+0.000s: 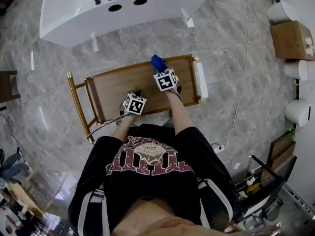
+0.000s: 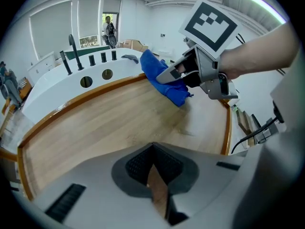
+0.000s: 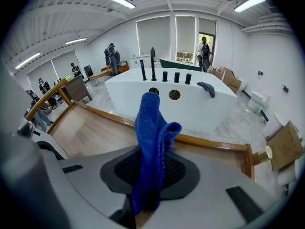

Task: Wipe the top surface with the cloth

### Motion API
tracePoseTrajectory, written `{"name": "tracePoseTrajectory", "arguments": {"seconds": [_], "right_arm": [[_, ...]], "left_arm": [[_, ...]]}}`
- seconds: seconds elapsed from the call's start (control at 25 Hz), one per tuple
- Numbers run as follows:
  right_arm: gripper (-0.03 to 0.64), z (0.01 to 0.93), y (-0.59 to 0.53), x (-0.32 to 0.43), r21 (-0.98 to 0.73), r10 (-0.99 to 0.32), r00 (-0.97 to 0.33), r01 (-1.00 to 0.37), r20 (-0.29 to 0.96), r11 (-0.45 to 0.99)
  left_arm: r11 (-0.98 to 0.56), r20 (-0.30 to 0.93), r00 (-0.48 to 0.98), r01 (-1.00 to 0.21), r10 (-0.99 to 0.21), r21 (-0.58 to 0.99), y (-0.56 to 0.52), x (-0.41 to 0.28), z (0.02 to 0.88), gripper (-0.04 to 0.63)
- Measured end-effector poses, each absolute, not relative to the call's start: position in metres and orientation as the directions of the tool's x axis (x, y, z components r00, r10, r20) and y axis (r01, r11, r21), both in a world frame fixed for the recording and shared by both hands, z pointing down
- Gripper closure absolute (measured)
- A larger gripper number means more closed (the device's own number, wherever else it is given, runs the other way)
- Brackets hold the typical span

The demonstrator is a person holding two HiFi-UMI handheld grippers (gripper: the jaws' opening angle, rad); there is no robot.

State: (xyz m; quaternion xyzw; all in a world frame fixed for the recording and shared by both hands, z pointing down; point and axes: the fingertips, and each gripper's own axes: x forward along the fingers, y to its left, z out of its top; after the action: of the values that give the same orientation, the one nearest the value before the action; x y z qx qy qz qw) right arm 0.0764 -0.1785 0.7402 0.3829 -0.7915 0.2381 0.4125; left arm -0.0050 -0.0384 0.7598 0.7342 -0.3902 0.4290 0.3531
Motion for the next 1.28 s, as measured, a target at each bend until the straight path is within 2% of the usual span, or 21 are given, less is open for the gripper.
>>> {"name": "tracePoseTrajectory", "arguments": {"seconds": [1.28], "right_arm": [[0.531,0.736,-0.194,0.161,0.015,-0.447,-0.26,-0.852,0.856,0.524]], "left_arm": [[-0.438,0.898,0.333,-0.88,-0.289,0.185,-0.037,-0.004,0.755,0.548]]}}
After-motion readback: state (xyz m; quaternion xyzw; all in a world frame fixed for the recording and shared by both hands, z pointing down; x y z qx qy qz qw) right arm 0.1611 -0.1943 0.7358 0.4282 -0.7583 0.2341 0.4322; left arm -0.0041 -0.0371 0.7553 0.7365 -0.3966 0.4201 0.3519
